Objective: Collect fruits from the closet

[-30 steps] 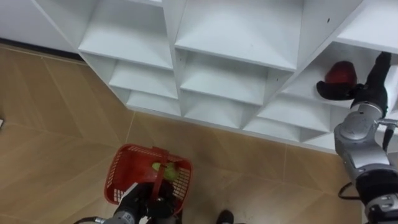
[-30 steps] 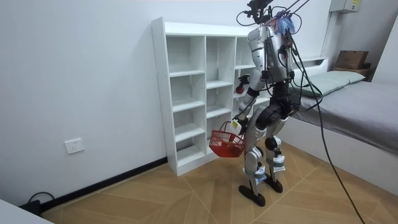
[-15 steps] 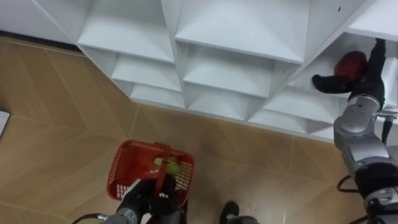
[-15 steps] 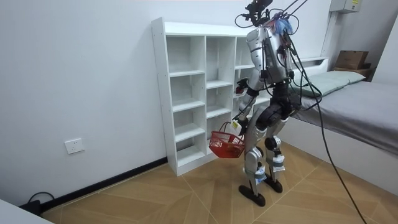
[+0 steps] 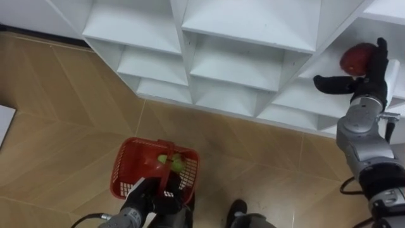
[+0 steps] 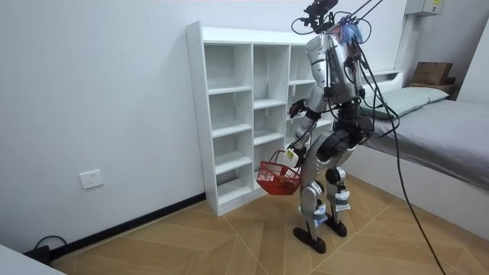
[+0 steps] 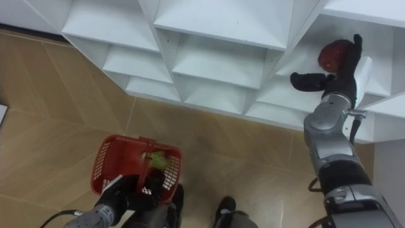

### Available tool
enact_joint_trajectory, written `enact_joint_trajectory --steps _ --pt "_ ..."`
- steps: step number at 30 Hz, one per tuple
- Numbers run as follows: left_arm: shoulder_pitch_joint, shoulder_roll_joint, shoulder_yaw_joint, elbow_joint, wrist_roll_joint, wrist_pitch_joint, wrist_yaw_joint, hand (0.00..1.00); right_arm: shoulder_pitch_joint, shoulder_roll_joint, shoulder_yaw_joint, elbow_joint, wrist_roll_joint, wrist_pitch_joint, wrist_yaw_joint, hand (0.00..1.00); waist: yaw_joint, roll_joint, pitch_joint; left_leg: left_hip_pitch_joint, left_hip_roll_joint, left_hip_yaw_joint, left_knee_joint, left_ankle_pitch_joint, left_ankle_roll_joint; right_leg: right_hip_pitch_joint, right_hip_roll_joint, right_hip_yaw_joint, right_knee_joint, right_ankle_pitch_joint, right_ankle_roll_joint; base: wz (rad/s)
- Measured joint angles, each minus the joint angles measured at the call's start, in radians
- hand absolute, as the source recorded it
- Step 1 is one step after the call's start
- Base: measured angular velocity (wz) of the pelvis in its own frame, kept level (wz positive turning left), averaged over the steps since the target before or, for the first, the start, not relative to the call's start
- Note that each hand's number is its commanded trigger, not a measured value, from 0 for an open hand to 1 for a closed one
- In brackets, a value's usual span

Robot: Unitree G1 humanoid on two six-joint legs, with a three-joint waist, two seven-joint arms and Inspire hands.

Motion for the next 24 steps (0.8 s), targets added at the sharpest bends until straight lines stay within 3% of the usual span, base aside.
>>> enact_joint_trajectory --steps 22,23,24 --pt "0.001 0.004 -0.022 -0.011 -0.060 0.000 0.029 1.00 -0.008 -0.001 0.000 0.000 0.034 -0.009 -0.016 0.00 -0.002 -0.001 -0.0004 0.000 0.000 0.002 0.002 0.001 0.000 0.000 0.000 0.000 -0.012 -0.001 -0.001 0.00" --pt "0.001 0.004 -0.022 -0.011 -0.060 0.000 0.029 1.00 -0.008 -0.001 0.001 0.000 0.032 -0.009 -0.016 0.03 -0.003 -0.001 -0.0004 0.000 0.000 0.002 0.001 0.001 0.000 0.000 0.001 0.000 -0.013 -0.001 -0.001 0.00" --pt "0.001 0.004 -0.022 -0.011 -0.060 0.000 0.030 1.00 -0.008 -0.001 0.001 0.000 0.031 -0.009 -0.015 0.15 -0.003 -0.001 -0.0005 0.000 0.000 0.002 0.001 0.001 0.000 0.000 0.001 0.000 -0.013 -0.001 -0.001 0.00"
